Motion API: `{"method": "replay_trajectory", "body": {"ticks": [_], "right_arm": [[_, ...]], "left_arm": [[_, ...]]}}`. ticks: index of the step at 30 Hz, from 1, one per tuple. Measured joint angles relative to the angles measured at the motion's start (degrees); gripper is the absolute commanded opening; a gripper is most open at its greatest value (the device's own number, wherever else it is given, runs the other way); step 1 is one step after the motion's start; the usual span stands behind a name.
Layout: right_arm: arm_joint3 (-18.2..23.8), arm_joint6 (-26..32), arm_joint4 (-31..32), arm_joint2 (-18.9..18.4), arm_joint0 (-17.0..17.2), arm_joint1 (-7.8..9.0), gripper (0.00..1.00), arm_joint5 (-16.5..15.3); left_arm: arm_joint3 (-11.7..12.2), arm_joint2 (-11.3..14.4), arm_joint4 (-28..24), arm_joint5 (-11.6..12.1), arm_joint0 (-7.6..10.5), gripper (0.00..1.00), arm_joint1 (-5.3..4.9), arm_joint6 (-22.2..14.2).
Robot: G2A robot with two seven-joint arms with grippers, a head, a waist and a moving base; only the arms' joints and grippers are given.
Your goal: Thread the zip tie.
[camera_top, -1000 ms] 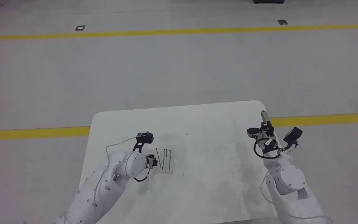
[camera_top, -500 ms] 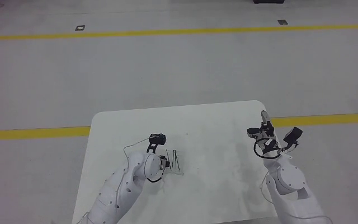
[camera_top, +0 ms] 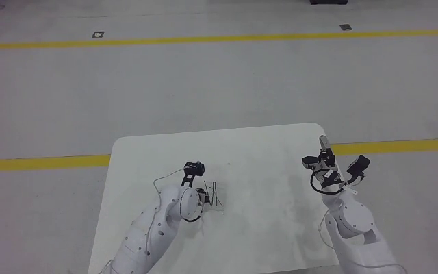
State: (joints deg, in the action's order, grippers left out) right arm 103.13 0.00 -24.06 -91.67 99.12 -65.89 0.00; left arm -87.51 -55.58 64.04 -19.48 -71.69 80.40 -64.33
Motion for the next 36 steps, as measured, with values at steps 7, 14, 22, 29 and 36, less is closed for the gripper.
{"method": "replay_trajectory", "body": {"ticks": [7, 14, 22, 29, 36], "right_arm": [[0.0, 0.0, 0.0, 0.0, 0.0, 0.0, 1.0, 0.0], [0.0, 0.0, 0.0, 0.0, 0.0, 0.0, 1.0, 0.0], [0.0, 0.0, 0.0, 0.0, 0.0, 0.0, 1.0, 0.0], [0.0, 0.0, 0.0, 0.0, 0.0, 0.0, 1.0, 0.0], [0.0, 0.0, 0.0, 0.0, 0.0, 0.0, 1.0, 0.0]], "left_arm": [[2.4, -0.1, 0.5, 0.0, 0.92, 0.0, 2.04, 0.1], [4.0, -0.6, 3.0, 0.0, 1.23, 0.12, 4.11, 0.0], [3.4, -1.9, 5.4, 0.0, 0.24, 0.67, 5.7, -1.2], [1.0, -3.0, 6.3, 0.0, -1.21, 0.7, 6.33, -1.3], [-5.8, -3.5, 6.1, 0.7, -4.17, 0.58, 6.24, -2.5]]}}
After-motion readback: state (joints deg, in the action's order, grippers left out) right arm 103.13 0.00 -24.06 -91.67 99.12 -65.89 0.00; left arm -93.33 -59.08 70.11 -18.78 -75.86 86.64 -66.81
